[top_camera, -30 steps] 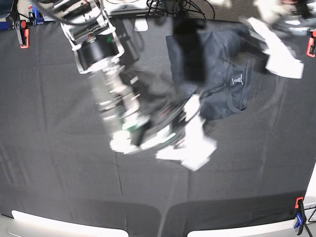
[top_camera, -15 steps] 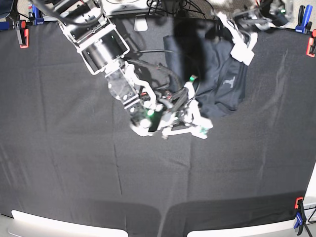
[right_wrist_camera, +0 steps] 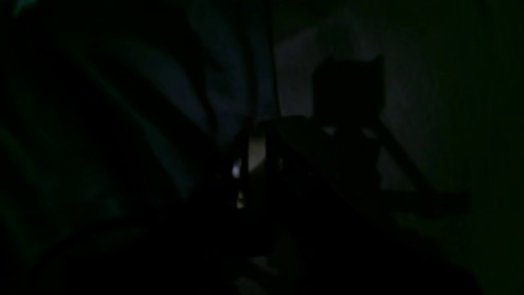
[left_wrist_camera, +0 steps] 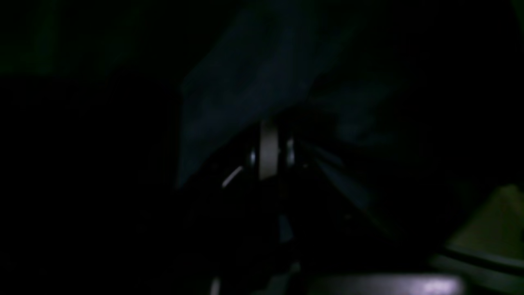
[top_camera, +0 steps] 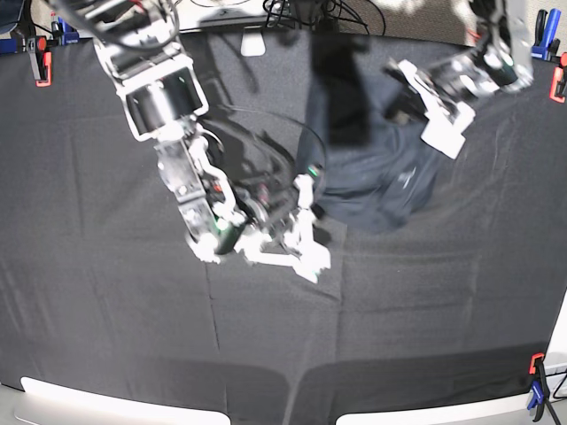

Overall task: Layout the t-shirt on the table in an organized manner, then fold the t-shirt properly
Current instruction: 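Fold the shirt end with the right gripper over onto the left gripper's fold, then release the folded shirt and raise both grippers away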

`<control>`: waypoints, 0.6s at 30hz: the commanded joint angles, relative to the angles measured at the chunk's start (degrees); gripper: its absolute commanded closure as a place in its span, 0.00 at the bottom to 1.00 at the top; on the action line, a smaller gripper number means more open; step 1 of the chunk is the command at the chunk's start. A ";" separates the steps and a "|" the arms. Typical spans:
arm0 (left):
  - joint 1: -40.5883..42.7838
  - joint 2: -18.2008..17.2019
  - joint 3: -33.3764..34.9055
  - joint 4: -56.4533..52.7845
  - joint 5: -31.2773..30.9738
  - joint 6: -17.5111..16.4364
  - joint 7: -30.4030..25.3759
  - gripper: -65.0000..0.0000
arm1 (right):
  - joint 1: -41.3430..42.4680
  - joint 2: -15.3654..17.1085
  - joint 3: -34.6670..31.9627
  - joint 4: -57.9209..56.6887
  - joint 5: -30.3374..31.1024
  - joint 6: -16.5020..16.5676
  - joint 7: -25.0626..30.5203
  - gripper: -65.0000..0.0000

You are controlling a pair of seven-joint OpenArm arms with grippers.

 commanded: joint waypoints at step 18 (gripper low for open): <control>-8.96 -8.00 -0.44 -12.17 9.09 8.20 -7.41 1.00 | -14.27 0.57 -3.26 13.51 8.96 1.19 -5.05 1.00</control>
